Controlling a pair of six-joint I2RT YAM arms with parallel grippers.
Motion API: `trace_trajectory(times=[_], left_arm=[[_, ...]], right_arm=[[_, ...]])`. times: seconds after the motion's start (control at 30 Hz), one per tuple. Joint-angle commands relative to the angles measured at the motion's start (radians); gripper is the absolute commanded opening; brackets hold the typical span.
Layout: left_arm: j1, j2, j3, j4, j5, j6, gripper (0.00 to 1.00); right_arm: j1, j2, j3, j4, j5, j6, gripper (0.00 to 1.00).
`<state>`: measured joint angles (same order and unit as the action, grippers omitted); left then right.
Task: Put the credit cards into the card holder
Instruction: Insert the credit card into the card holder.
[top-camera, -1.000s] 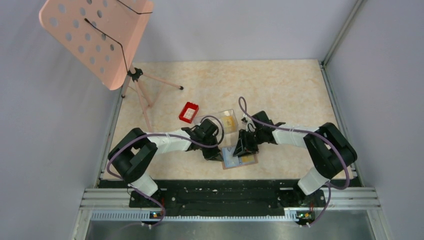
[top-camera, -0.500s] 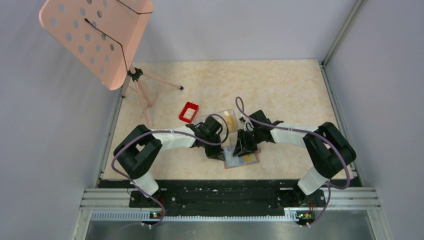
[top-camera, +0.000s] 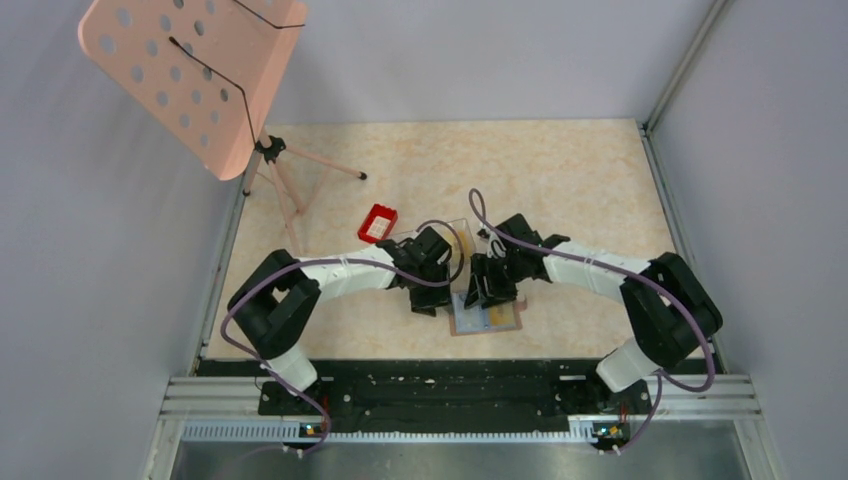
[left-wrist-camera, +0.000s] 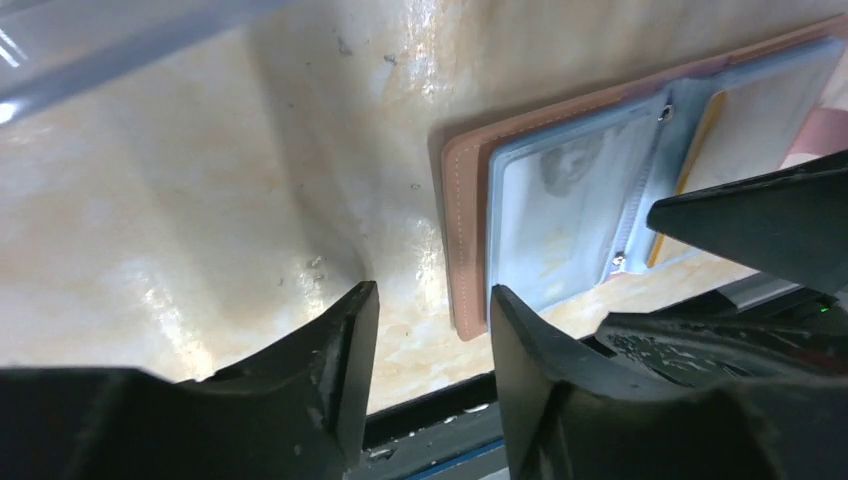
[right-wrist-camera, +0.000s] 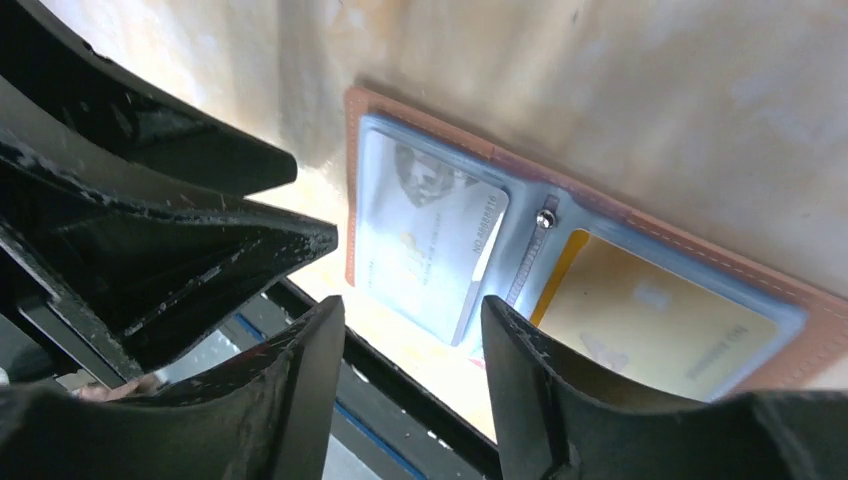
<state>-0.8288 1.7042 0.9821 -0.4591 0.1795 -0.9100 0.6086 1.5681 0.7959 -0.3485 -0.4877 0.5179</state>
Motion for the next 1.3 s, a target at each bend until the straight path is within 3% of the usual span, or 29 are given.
trace_trajectory(times=[0.0, 0.23, 0.63, 0.9, 1.13, 1.27], left_arm=[[0.006, -0.110, 0.049, -0.054, -0.063, 0.100, 0.54], [0.050, -0.229, 0.017, 0.041, 0.046, 0.118, 0.61], [0.206, -0.406, -0.147, 0.234, 0.206, 0.048, 0.61], [0.274, -0.474, -0.198, 0.240, 0.230, 0.044, 0.60], [0.286, -0.484, -0.205, 0.205, 0.210, 0.053, 0.59], [0.288, -0.473, -0.180, 0.165, 0.184, 0.072, 0.59]], right_arm=[[0.012, -0.099, 0.101, -0.100, 0.080, -0.053, 0.57], [0.000, -0.064, 0.303, -0.194, 0.104, -0.124, 0.61], [-0.122, 0.239, 0.667, -0.307, 0.253, -0.224, 0.58], [-0.122, 0.398, 0.715, -0.338, 0.219, -0.250, 0.39], [-0.121, 0.365, 0.706, -0.358, 0.258, -0.257, 0.03], [-0.122, 0.340, 0.697, -0.391, 0.285, -0.278, 0.00]])
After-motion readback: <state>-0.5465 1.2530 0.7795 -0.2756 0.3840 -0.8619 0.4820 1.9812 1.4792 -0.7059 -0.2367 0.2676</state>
